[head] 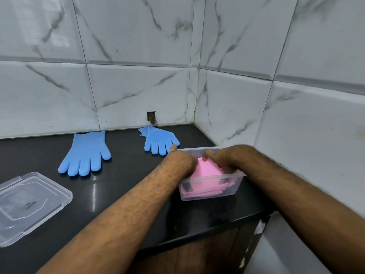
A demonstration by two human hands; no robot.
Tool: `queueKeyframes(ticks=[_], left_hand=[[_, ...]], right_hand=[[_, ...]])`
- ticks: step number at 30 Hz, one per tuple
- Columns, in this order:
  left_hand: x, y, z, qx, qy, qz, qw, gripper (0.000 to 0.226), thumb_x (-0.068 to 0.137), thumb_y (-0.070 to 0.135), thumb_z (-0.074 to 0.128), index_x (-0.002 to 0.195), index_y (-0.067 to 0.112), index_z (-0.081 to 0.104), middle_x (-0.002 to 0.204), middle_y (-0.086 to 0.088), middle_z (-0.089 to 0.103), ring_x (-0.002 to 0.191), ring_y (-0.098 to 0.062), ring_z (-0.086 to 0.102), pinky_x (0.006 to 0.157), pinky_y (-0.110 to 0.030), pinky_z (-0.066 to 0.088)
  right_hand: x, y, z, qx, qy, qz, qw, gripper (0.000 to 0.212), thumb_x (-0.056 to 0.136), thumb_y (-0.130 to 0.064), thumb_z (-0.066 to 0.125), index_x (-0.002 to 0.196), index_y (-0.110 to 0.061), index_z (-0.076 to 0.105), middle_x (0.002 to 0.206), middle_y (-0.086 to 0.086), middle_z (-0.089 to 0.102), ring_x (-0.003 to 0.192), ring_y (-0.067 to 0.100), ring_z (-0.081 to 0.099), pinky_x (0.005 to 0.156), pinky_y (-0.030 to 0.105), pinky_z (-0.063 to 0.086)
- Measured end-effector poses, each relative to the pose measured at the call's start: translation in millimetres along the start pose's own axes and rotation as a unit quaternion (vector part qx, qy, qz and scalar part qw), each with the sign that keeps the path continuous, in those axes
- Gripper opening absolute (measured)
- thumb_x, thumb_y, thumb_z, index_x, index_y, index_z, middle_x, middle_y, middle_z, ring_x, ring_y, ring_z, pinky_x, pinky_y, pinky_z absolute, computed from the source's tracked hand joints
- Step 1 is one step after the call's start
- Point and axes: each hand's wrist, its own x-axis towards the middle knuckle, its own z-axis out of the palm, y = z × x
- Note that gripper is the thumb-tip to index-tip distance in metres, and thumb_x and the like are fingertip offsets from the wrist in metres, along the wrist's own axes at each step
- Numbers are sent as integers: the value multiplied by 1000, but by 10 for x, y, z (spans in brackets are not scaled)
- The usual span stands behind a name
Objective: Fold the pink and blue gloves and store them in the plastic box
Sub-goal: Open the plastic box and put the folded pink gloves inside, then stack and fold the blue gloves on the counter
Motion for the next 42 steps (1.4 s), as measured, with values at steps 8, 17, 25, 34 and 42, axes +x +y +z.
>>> queueKeyframes(ticks=[8,17,25,34,42], left_hand=[[-23,-24,31,-50,1,3,999,72,99,7,61,161,19,27,165,-7,37,156,-33,25,126,-58,8],[-94,-291,256,-189,273,32,943,34,93,53,67,113,25,66,112,6,69,105,-14,63,103,-40,42],[-352,-527,375,-202,394,-41,896,32,96,49,61,117,26,64,112,7,67,102,-18,65,102,-41,41],[-790,-1024,841,-249,419,-119,865,37,95,48,63,123,24,61,115,5,68,109,-18,65,100,-43,43],[-930,-1336,1477,-275,416,-188,846,45,98,40,61,138,21,53,128,1,66,118,-20,63,99,-42,46]], right_hand=[[-23,-2,44,62,-12,10,998,66,97,-27,60,147,-41,20,142,14,45,120,31,53,107,50,44],[-219,56,-55,100,129,-25,986,49,91,-28,73,136,-25,54,132,4,60,108,20,58,96,36,49],[-392,-292,-308,113,290,-60,949,42,92,-43,70,129,-26,63,126,-4,65,108,17,62,92,40,54],[-255,-1158,-388,88,355,-114,924,38,91,-48,66,125,-31,63,122,-3,60,110,20,60,80,33,43],[171,-1992,-186,110,364,-121,917,50,96,-38,65,138,-17,50,136,12,48,121,29,52,94,45,51]])
